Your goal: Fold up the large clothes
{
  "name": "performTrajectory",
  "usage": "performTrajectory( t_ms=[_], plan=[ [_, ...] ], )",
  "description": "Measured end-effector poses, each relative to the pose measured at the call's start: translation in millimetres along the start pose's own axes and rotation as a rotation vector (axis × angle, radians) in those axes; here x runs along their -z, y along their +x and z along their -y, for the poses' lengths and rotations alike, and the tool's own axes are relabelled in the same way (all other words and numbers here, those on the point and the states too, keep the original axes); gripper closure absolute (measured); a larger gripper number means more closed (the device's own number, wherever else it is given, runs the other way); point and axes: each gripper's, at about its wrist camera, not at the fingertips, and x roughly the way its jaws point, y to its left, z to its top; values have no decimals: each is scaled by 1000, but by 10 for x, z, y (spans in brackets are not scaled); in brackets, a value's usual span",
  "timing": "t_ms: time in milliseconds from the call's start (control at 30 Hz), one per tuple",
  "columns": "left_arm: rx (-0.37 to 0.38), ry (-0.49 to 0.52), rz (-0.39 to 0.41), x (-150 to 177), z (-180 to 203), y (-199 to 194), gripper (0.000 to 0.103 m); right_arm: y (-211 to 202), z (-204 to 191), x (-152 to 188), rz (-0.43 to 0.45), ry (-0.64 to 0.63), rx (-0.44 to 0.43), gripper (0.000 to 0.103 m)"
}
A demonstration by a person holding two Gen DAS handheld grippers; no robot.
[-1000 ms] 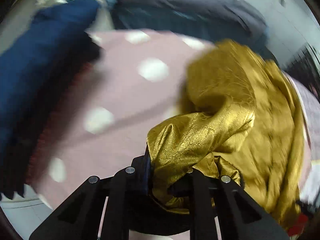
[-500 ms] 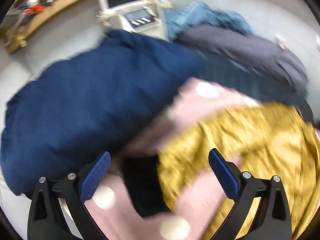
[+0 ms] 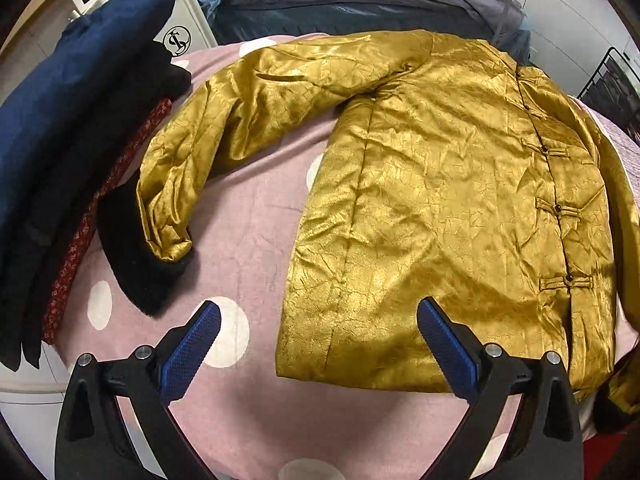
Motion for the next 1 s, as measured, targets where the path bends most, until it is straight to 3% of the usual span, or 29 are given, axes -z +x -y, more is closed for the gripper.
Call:
performTrajectory(
  t_ms=[133,233,300,367,400,467,567,700,733,800,833,900,1000],
  plan=[
    [-21,-50,0,-56,-153,-40,6,-387,849,-515,152,96,180,89],
    [-30,-97,-1,-48,-301,-56,6,-524,1322,-840,214,183,256,88],
    [-43,-124,-6,-13,-408,-58,6,-500,1639,-1065,205,267,277,76],
    [-41,-149,-15,35,-504,-53,6,-429,1790,-1162,194,351,268,40],
    [-37,-166,-23,70,-562,-42,6,-393,1802,-1190,191,376,268,34],
    [-34,-191,-35,137,-652,-19,6,-332,1800,-1191,222,406,249,33],
    [-27,-233,-60,255,-788,33,6,-411,1436,-1075,362,382,196,28],
    [10,-262,-88,382,-879,98,6,-505,616,-790,549,193,138,19],
    [28,-257,-91,400,-871,111,6,-455,401,-743,539,126,71,14],
    [70,-218,-97,430,-807,130,7,-279,7,-644,436,-26,-87,14],
    [85,-189,-94,445,-761,134,6,-193,-150,-589,395,-72,-118,14],
    [95,-105,-79,483,-639,134,6,30,-457,-374,323,-163,-130,14],
    [45,96,-37,573,-363,113,6,274,-638,-146,233,-179,-131,14]
  ],
)
